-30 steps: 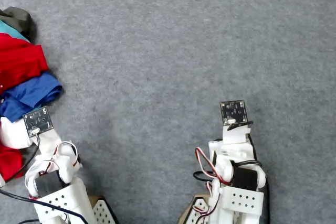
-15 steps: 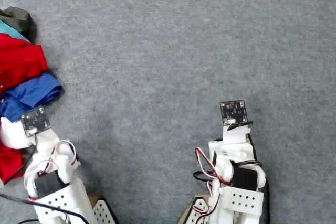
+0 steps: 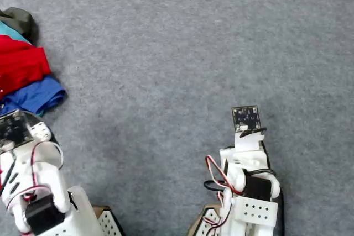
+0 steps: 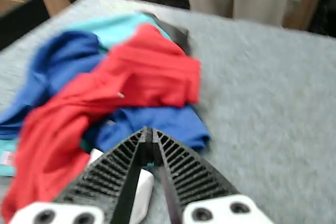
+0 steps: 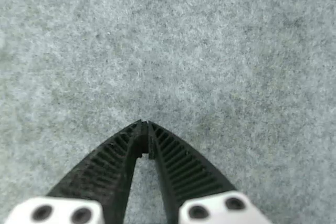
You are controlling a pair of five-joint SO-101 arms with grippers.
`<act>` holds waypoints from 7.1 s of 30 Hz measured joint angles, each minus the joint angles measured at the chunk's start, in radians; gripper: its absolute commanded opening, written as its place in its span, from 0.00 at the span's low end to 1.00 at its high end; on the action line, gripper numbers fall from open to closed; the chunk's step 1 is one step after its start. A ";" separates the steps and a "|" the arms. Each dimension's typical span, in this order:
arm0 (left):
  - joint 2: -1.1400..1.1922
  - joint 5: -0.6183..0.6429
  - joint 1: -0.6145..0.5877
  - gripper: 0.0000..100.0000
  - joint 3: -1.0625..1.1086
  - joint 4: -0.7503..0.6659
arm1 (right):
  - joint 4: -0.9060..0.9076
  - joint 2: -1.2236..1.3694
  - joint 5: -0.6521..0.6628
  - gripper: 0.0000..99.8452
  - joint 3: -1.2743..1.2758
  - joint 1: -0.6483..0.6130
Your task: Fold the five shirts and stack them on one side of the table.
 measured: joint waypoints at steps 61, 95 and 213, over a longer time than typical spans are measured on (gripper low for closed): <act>2.190 -0.003 -0.222 0.02 -2.117 0.706 | 0.000 0.000 0.000 0.01 0.000 0.000; 2.736 -0.173 -0.509 0.02 -2.279 0.327 | 0.000 0.000 0.000 0.01 0.000 0.000; 1.481 0.094 -0.129 0.31 -1.300 0.717 | 0.000 0.000 0.000 0.01 0.000 0.000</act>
